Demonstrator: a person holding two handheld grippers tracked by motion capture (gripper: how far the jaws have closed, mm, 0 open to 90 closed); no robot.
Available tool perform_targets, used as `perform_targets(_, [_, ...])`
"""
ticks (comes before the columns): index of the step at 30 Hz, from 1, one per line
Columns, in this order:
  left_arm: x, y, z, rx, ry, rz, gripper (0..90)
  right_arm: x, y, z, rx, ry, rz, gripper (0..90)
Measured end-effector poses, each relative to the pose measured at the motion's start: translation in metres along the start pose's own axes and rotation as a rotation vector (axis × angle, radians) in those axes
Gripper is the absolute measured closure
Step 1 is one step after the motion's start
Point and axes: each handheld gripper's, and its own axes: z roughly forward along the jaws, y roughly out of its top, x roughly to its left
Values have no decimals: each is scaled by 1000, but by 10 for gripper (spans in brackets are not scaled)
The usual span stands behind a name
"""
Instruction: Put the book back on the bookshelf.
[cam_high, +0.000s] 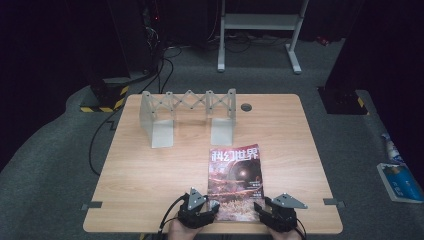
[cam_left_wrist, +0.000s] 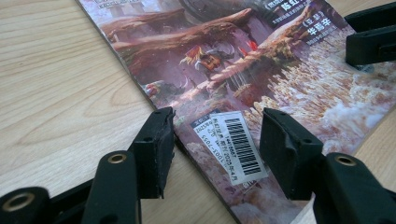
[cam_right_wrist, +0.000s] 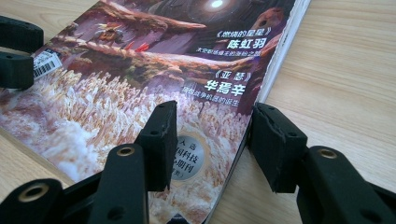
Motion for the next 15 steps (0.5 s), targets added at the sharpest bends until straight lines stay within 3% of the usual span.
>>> perform_targets(15, [13,-8,-10,-22,35,-37,435,15,7,12,3,20,-14,520])
